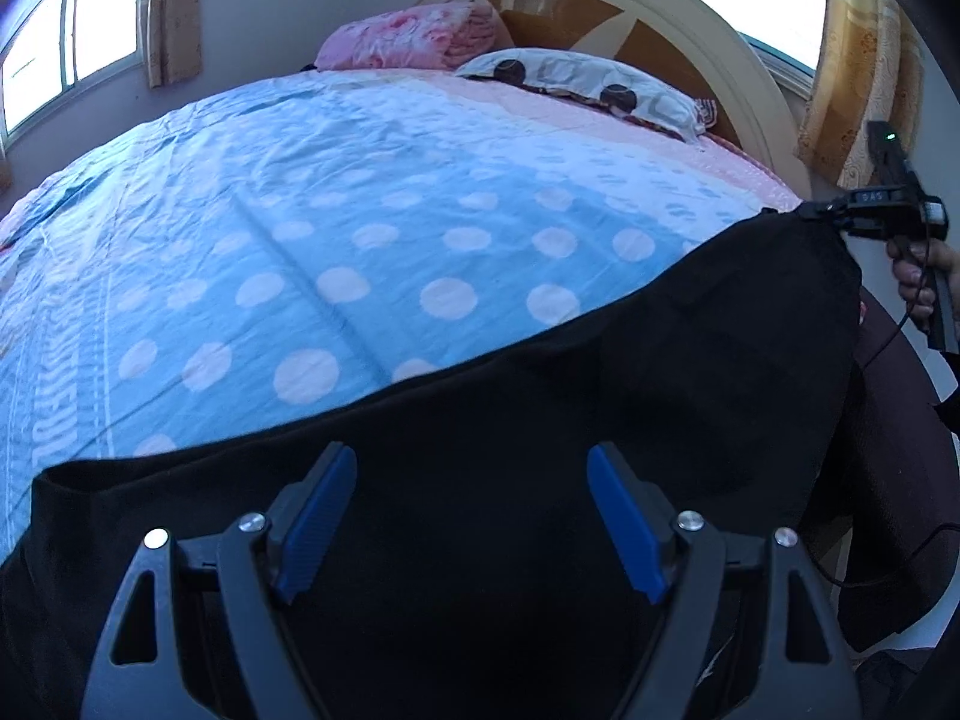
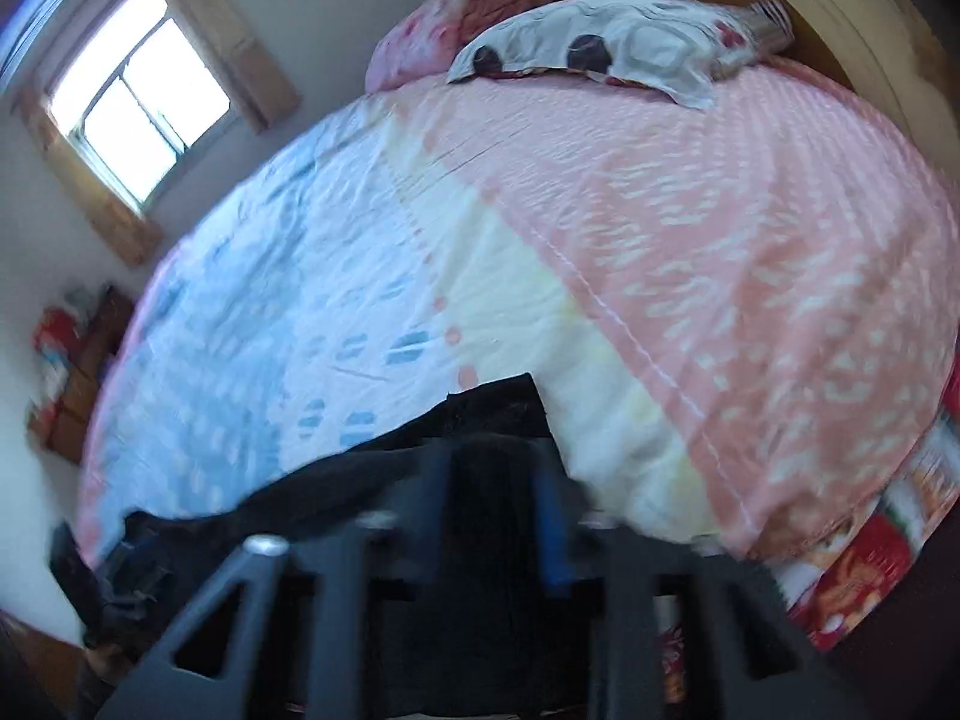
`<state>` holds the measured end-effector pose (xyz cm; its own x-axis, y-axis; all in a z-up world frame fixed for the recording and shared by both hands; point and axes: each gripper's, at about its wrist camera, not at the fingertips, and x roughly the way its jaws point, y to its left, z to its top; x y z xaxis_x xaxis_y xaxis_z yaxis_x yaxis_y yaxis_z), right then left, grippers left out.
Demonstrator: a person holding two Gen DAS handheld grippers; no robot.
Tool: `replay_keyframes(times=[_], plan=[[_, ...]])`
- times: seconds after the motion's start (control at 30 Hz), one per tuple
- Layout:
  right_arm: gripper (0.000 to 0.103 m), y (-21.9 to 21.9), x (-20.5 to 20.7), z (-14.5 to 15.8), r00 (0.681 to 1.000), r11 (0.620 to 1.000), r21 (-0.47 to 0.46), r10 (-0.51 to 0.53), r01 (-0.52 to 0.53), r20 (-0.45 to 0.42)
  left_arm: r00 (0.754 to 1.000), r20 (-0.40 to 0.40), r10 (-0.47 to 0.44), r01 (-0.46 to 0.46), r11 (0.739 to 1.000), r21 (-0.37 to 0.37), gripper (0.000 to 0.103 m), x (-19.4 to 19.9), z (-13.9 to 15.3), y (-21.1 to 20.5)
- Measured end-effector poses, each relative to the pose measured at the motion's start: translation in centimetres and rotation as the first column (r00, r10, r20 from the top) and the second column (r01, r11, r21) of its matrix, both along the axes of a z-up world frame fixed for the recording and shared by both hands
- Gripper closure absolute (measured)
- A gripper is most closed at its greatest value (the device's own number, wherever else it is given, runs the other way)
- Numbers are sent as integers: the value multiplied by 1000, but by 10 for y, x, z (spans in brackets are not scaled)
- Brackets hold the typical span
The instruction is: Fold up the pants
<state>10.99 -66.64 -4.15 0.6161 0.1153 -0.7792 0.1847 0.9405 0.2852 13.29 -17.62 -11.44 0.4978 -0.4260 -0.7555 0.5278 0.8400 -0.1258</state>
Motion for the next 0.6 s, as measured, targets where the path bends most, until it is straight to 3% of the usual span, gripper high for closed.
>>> replay_keyframes(times=[0.2,0.3,0.33,0.37,0.43,0.5,0.6], plan=[[90,10,-17,24,981,1000,-25,19,-14,193,1000,-5,-10,10,1000,12,21,2,-7,-5],[89,7,-3,0,997,993,-119,7,3,80,1000,-4,-13,13,1000,4,21,2,-7,-9],[80,1,1,-14,999,992,-121,-22,26,33,1000,-4,-16,16,1000,2,21,1,-7,-9],[65,-2,0,-16,998,992,-119,-43,47,39,1000,-3,-23,23,1000,1,21,-1,-7,-10],[51,-9,-12,-8,992,988,-125,-79,90,94,999,2,-33,33,999,-2,21,-4,-4,-11],[50,-15,-27,2,983,979,-136,-136,153,124,999,18,-45,45,999,-2,21,-8,0,-13],[50,-27,-62,10,970,980,11,-196,196,145,997,47,-68,69,998,-13,19,-14,5,-18]])
